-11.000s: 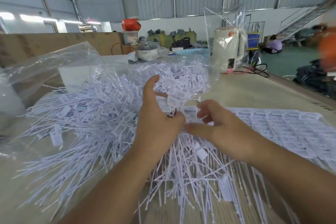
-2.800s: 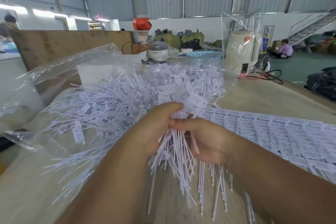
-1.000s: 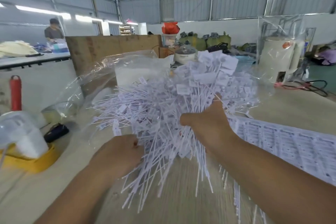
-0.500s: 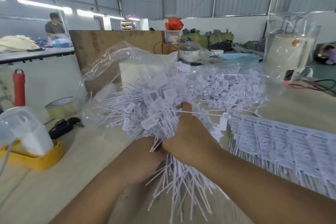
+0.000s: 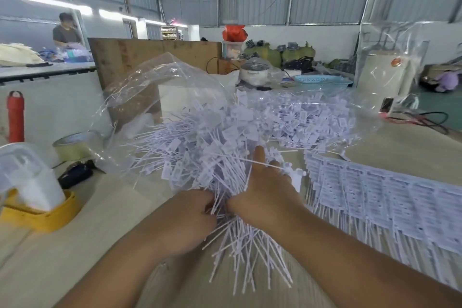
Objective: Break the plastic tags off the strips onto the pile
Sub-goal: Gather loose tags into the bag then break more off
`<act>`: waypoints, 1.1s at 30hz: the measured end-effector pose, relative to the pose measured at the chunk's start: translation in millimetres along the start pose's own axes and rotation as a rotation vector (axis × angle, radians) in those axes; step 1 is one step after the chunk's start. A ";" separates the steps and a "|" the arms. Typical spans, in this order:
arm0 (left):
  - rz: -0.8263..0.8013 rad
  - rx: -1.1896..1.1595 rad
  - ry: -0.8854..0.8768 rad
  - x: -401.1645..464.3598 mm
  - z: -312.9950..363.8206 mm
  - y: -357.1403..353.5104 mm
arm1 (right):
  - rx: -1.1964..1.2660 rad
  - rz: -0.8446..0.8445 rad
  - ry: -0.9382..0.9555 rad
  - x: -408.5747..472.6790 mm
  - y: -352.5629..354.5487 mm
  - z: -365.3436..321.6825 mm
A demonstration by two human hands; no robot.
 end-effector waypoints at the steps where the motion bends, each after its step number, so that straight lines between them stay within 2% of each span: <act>1: -0.019 -0.021 -0.010 -0.7 0.8 0.8 | -0.010 0.018 0.007 -0.1 0.0 0.5; 4: -0.064 -0.050 -0.026 -5.7 2.0 3.2 | -0.024 0.061 0.061 -0.1 2.0 4.9; 7: 0.052 -0.033 -0.008 -11.6 -1.1 12.7 | -0.107 0.084 0.118 -1.5 8.3 11.2; 9: 0.244 -0.090 0.035 -14.0 -6.2 26.8 | -0.141 0.111 0.152 -2.2 15.0 13.5; 11: 0.571 -0.114 0.119 -17.1 -17.7 46.8 | -0.152 0.123 0.169 -2.8 23.3 12.1; 13: 0.889 0.056 0.194 -19.5 -34.8 64.2 | -0.187 0.136 0.199 -3.3 31.5 8.5; 14: 0.970 0.191 0.234 -18.4 -43.5 69.3 | -0.206 0.150 0.225 -3.3 36.2 6.4; 15: 0.954 0.335 0.278 -15.0 -52.1 71.5 | -0.226 0.166 0.253 -3.4 40.3 3.1; 17: 0.659 0.546 0.393 -8.3 -63.4 66.7 | -0.269 0.200 0.303 -4.6 47.3 -5.8; 19: 0.350 0.586 0.467 -5.3 -62.9 53.8 | -0.309 0.245 0.365 -7.8 52.5 -17.4; 20: 0.304 0.552 0.436 -4.9 -62.6 45.9 | -0.331 0.266 0.407 -9.8 53.6 -24.3; 22: 0.300 0.484 0.355 -6.8 -57.5 36.6 | -0.384 0.294 0.495 -13.7 49.9 -38.6; 24: 0.313 0.546 0.281 -9.7 -51.3 27.2 | -0.436 0.287 0.564 -16.3 39.9 -51.3; 26: 0.432 0.603 0.083 -15.7 -38.3 24.8 | -0.488 0.239 0.603 -16.1 27.3 -58.5; 27: 0.420 0.616 0.035 -21.3 -32.7 27.6 | -0.508 0.207 0.606 -15.0 21.3 -58.7; 31: 0.183 0.267 0.126 -47.0 -43.2 39.3 | -0.521 0.139 0.529 -6.4 12.7 -39.8; 32: 0.212 0.240 0.102 -48.8 -45.9 43.8 | -0.535 0.146 0.512 -3.7 13.5 -33.8; 33: 0.374 0.196 0.098 -49.8 -50.1 50.3 | -0.554 0.154 0.498 -1.0 14.7 -28.9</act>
Point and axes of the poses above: each hand's wrist, its own x-axis towards the middle knuckle, its own y-axis out of the back of the hand, z = x × y, the point moved 2 cm from there along x, towards the middle knuckle, and after that the axes turned 11 degrees about x, right-handed, at the moved point
